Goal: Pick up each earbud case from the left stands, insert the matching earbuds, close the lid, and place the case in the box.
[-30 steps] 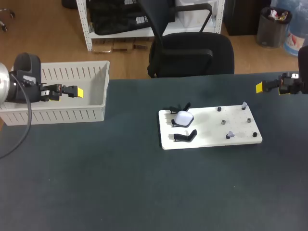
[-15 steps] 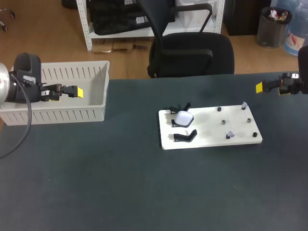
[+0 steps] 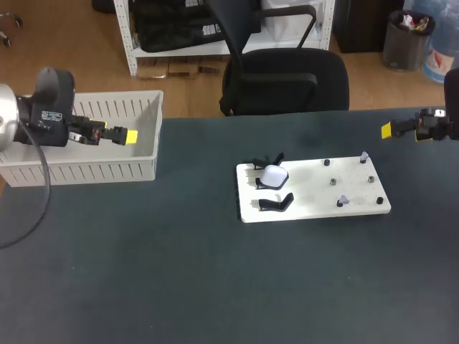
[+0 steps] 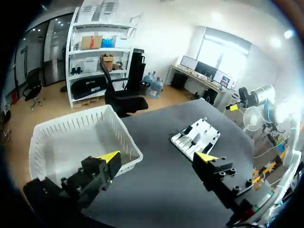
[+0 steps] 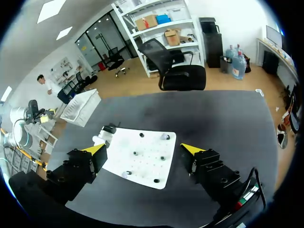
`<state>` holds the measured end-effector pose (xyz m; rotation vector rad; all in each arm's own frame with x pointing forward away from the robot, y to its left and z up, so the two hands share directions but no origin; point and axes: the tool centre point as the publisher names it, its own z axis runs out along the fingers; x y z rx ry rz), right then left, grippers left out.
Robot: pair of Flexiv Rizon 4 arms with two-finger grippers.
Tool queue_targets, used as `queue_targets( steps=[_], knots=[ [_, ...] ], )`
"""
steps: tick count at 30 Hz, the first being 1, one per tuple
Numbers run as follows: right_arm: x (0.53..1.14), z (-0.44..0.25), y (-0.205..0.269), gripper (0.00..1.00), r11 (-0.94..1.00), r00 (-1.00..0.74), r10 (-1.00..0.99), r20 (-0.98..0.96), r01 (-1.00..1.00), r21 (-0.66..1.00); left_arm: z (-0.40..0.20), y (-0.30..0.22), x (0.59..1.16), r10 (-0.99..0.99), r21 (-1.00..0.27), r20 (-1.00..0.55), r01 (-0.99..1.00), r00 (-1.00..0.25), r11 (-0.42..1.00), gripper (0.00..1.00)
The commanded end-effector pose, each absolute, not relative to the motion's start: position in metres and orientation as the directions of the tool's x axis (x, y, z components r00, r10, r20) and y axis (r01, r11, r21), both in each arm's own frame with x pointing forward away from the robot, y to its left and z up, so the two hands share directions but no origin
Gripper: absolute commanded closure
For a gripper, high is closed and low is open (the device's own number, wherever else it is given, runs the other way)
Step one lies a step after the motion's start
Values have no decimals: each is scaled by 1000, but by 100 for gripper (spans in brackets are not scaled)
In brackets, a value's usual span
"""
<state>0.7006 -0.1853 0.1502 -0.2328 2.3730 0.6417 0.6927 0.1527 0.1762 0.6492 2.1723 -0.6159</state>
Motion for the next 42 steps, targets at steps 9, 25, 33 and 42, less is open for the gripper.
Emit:
queue_targets(
  steps=[9, 25, 33, 42],
  knots=[
    [700, 150, -185, 0, 864, -767, 0, -642, -323, 386, 177, 151, 693, 230, -52, -964, 941, -135, 335, 0],
    [700, 150, -185, 0, 864, -767, 0, -642, -323, 386, 177, 151, 693, 230, -52, -964, 941, -135, 335, 0],
    [700, 150, -185, 0, 864, -767, 0, -642, -323, 386, 163, 108, 700, 310, 1, -948, 976, -69, 219, 0],
    [700, 150, -185, 0, 864, -767, 0, -642, -323, 386, 134, 52, 706, 414, 9, -910, 995, -34, 102, 0]
  ],
)
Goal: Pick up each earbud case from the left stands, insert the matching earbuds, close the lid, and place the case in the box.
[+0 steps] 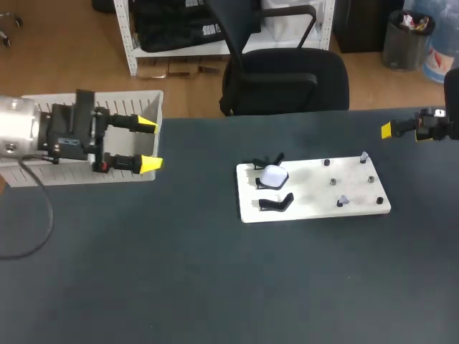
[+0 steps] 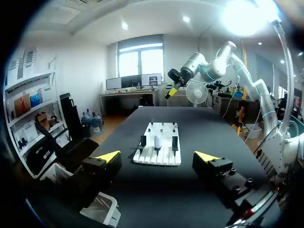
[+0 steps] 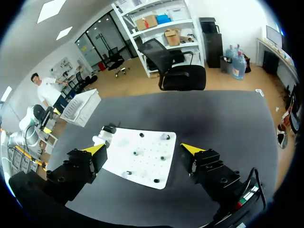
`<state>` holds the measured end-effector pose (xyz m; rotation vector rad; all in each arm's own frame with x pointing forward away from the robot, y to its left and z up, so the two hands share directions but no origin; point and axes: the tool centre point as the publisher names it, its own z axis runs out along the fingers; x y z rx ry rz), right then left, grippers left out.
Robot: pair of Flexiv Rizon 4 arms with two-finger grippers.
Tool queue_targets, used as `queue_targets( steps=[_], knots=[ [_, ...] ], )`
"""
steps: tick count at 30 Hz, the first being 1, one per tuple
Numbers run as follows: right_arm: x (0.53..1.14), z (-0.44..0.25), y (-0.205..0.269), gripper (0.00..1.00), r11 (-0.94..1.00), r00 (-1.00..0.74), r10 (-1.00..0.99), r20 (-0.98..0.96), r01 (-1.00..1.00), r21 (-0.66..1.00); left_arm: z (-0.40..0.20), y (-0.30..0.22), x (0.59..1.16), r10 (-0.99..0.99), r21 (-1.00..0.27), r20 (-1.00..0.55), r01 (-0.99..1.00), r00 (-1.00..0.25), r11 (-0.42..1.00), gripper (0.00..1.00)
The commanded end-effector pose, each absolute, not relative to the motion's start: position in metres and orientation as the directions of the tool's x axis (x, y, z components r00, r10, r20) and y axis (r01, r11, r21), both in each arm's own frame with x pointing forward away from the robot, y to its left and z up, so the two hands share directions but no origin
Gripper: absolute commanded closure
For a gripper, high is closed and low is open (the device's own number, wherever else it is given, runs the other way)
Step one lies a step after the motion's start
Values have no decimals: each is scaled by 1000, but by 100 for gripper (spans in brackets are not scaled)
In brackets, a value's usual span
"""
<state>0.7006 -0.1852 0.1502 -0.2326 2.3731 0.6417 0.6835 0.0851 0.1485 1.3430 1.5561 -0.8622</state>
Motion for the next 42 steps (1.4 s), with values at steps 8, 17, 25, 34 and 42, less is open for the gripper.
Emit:
queue_targets(
  steps=[8, 17, 25, 34, 42],
  knots=[
    [700, 150, -185, 0, 864, -767, 0, -642, -323, 386, 104, 16, 705, 467, 11, -884, 998, -22, 67, 0],
    [700, 150, -185, 0, 864, -767, 0, -642, -323, 386, 75, -9, 703, 443, -45, -895, 998, -54, 31, 0],
    [700, 150, -185, 0, 864, -767, 0, -642, -323, 386, 64, -27, 702, 380, -90, -920, 995, -100, 46, 0],
    [700, 150, -185, 0, 864, -767, 0, -642, -323, 386, 64, -29, 702, 382, -96, -918, 994, -106, 44, 0],
    [700, 150, -185, 0, 864, -767, 0, -642, -323, 386, 64, -29, 702, 382, -96, -918, 994, -106, 44, 0]
  ],
)
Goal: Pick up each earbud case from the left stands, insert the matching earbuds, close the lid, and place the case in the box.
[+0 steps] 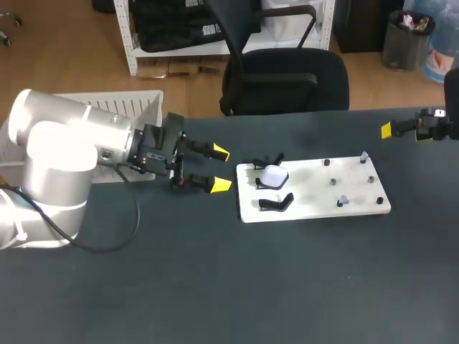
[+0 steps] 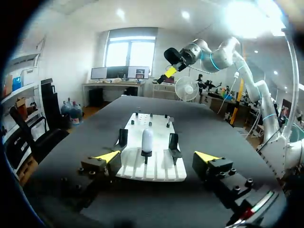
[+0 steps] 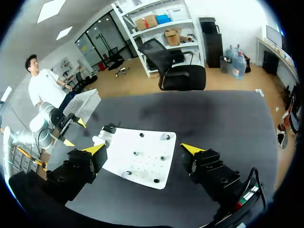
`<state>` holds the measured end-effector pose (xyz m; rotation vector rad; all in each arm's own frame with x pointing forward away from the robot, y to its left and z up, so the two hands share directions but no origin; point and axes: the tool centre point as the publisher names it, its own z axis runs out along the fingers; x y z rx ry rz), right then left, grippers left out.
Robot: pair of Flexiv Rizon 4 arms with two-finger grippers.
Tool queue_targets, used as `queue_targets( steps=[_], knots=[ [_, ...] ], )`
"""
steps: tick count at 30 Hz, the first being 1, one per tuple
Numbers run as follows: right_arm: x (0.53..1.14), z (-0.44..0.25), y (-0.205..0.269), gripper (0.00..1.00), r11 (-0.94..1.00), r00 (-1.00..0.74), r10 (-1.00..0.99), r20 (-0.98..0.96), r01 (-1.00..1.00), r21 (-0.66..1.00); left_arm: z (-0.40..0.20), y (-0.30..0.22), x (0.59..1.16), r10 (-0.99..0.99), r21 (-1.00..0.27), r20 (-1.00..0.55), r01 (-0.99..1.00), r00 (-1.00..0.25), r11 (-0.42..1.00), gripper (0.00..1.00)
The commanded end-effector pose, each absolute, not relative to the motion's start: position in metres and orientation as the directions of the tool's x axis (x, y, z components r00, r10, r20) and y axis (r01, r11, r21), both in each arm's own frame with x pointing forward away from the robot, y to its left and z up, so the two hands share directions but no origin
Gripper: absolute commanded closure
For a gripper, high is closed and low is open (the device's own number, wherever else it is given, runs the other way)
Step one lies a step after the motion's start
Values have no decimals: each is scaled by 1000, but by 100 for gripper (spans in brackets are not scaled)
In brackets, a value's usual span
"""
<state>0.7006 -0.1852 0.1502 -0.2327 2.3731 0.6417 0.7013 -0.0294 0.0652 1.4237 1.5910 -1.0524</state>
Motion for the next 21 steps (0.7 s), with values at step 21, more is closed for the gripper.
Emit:
queue_targets(
  steps=[21],
  knots=[
    [700, 150, -185, 0, 864, -767, 0, -642, -323, 386, 51, -71, 708, 407, -50, -911, 996, -75, 70, 0]
  ],
)
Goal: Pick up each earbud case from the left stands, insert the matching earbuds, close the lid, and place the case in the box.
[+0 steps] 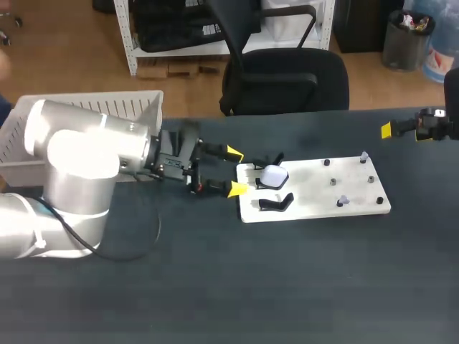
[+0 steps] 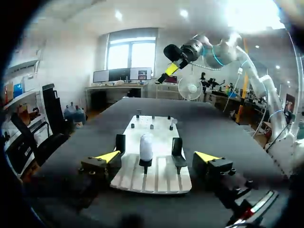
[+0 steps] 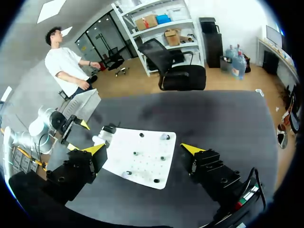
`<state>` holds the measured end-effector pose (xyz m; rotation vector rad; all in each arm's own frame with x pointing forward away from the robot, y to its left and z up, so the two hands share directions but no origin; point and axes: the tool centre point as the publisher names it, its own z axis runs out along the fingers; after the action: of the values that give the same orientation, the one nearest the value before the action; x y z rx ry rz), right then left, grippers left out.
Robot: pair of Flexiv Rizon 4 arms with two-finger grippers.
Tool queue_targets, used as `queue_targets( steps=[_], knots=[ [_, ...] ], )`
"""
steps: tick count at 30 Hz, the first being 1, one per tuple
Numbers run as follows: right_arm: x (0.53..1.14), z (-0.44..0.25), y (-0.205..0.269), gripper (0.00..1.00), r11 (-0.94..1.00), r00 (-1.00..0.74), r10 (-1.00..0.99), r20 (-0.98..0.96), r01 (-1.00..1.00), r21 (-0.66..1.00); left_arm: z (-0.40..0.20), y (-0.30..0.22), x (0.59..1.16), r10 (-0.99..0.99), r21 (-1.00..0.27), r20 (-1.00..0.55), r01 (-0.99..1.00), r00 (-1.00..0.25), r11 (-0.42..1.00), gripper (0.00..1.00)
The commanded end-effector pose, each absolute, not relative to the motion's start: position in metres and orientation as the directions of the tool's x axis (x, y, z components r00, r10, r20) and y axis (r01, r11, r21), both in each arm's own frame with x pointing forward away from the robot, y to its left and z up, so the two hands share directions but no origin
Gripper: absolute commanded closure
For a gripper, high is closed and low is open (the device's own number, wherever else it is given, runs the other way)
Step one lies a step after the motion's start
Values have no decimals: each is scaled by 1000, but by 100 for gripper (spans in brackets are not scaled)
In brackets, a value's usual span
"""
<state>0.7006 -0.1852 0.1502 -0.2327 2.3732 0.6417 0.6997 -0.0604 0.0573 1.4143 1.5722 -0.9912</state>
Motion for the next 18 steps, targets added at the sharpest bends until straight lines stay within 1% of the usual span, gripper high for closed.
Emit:
queue_targets(
  steps=[1, 18],
  knots=[
    [700, 150, -185, 0, 864, -767, 0, -642, -323, 386, 49, -74, 708, 409, -53, -909, 996, -77, 68, 0],
    [700, 150, -185, 0, 864, -767, 0, -642, -323, 386, 33, -97, 717, 429, -77, -898, 995, -100, 70, 0]
  ],
)
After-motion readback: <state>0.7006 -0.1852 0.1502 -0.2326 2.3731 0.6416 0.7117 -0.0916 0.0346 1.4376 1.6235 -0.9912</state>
